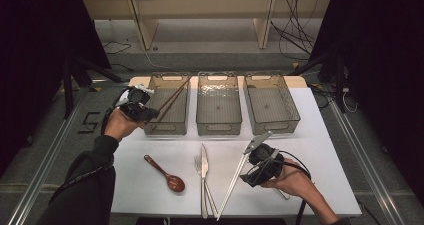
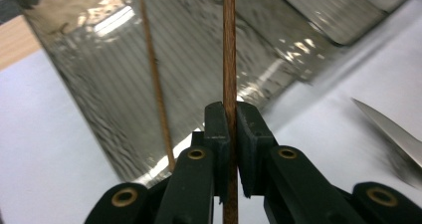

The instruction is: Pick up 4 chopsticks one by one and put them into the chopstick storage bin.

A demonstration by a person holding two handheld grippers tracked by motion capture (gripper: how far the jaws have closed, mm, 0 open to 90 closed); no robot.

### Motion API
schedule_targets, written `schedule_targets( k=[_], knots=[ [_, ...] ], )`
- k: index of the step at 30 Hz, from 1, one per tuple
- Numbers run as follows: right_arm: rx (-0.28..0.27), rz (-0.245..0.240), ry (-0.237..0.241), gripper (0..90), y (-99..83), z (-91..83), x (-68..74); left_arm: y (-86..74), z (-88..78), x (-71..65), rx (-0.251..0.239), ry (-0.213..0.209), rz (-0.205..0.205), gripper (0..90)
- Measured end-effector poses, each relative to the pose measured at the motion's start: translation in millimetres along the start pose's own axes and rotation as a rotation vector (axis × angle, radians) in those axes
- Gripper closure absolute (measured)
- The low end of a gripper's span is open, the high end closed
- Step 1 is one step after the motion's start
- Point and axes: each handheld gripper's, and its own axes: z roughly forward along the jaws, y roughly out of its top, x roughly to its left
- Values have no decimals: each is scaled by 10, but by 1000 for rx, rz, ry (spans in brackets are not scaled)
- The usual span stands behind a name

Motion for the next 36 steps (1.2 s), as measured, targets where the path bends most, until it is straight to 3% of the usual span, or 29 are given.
schedule_targets(
  k=[8, 16, 26, 30, 36],
  knots=[
    [5, -4, 13, 276, 6, 19, 17, 148, 164, 186, -4, 31, -57, 838],
    [-3, -5, 14, 270, 1, -1, 11, 184, 322, 335, -5, 55, -93, 837],
    [-9, -4, 17, 270, 5, -6, 16, 162, 499, 378, 10, 58, -122, 827],
    [-7, -4, 18, 270, 1, -19, 4, 157, 485, 350, 16, 47, -126, 642],
    [-11, 8, 10, 270, -2, -38, -17, 147, 259, 235, -11, 28, -126, 403]
  ],
)
